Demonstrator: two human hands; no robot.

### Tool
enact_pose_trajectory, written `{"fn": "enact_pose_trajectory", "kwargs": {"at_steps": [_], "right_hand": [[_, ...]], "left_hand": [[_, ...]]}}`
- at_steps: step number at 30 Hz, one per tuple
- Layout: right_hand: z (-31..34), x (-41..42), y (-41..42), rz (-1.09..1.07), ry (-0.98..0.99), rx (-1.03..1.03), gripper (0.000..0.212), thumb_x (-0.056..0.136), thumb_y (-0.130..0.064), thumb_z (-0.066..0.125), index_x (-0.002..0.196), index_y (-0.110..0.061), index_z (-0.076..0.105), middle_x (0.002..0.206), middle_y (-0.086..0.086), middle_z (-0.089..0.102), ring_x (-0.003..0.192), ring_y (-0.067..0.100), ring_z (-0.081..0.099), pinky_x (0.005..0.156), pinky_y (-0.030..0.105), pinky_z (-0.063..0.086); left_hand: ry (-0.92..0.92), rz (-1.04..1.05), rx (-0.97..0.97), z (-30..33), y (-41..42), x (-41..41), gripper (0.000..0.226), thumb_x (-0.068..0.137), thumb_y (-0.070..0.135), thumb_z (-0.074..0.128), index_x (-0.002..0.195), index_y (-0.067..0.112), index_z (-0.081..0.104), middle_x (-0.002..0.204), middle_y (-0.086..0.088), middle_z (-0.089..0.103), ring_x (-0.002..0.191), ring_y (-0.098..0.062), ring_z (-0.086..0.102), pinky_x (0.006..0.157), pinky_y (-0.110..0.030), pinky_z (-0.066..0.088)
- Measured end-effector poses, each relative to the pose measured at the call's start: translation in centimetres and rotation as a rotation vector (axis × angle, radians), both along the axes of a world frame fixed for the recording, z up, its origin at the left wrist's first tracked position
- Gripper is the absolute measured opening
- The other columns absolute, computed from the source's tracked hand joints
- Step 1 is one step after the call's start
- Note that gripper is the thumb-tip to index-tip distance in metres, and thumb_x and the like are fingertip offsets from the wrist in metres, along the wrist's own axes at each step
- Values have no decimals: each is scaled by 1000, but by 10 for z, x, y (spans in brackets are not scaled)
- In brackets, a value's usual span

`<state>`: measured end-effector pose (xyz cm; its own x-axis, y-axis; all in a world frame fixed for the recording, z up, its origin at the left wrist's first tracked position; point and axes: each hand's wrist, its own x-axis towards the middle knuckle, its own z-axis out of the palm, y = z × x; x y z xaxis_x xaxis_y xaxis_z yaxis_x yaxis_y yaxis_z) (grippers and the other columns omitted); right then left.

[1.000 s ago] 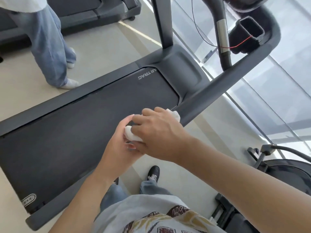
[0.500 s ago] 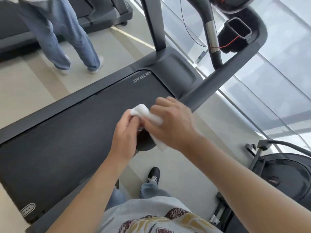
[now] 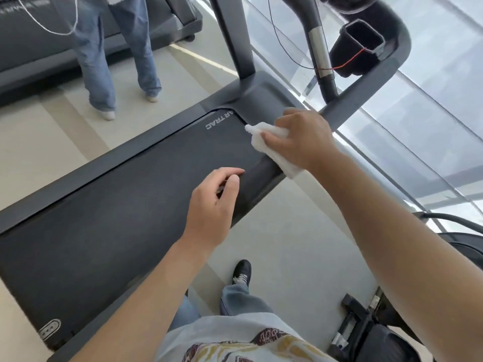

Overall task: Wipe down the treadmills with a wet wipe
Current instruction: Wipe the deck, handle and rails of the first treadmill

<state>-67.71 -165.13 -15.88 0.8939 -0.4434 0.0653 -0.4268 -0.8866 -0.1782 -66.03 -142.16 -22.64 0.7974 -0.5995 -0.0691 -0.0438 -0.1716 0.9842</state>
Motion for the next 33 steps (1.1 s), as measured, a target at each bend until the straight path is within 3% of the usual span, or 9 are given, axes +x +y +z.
{"fn": "enact_pose_trajectory", "kwargs": {"at_steps": [3,7,9,11,16,19,24,29,33], "right_hand": [[-1,-8,31,156,-22,19,37,95,-53,57,65,-31,55,76,-4,48,76,17,48,62,30,32],[-19,-26,84,303,-251,75,42,94,-44,63,64,-17,53,72,-3,43,68,24,43,55,31,34],[-24,-27,80,357,-306,81,41,95,-40,66,66,-14,55,72,-1,43,66,24,41,54,31,33],[-23,-25,53,417,-288,69,39,96,-40,66,68,-14,60,73,-2,45,67,22,43,54,30,33],[-12,-7,-46,78,-242,72,51,91,-42,64,54,-27,33,66,-3,35,57,16,34,55,28,23],[-12,-5,-55,46,-213,43,52,92,-44,62,52,-27,33,67,0,37,62,17,37,57,30,23],[-19,-15,39,353,-240,61,43,93,-45,60,61,-17,58,68,-5,44,64,20,42,54,34,36],[-18,-17,112,634,-220,121,22,92,-25,62,71,-19,66,76,-5,57,75,8,23,60,32,29],[-19,-20,101,711,-156,103,27,99,-34,59,81,-15,67,89,0,61,71,20,35,62,35,33]], "left_hand": [[13,70,-34,-2,-2,-1,30,105,27,47,110,19,75,99,12,75,94,-8,69,80,-24,51],[59,164,-62,-6,-5,-4,29,103,24,45,84,6,57,65,3,50,62,-10,41,59,-28,35],[65,192,-68,-6,-6,-5,27,102,21,45,85,4,56,67,-11,48,62,-13,39,57,-29,35],[32,207,-49,-4,-7,-5,24,101,16,44,88,8,63,71,-6,58,63,-10,47,58,-24,39],[-41,236,4,-4,-10,-7,28,97,13,43,88,15,69,73,-19,61,64,-34,49,57,-42,39],[7,259,-23,-3,-11,-8,26,97,14,44,98,17,70,84,-2,71,68,-22,57,61,-34,44],[126,256,-146,1,-10,-6,32,106,27,42,129,18,61,118,-1,74,110,-20,70,92,-30,54],[193,282,-257,3,2,7,43,108,27,33,121,6,69,117,-14,74,112,-26,68,95,-32,53],[298,186,-204,11,6,18,39,110,11,37,106,3,74,101,-9,78,95,-15,71,80,-25,55]]}}
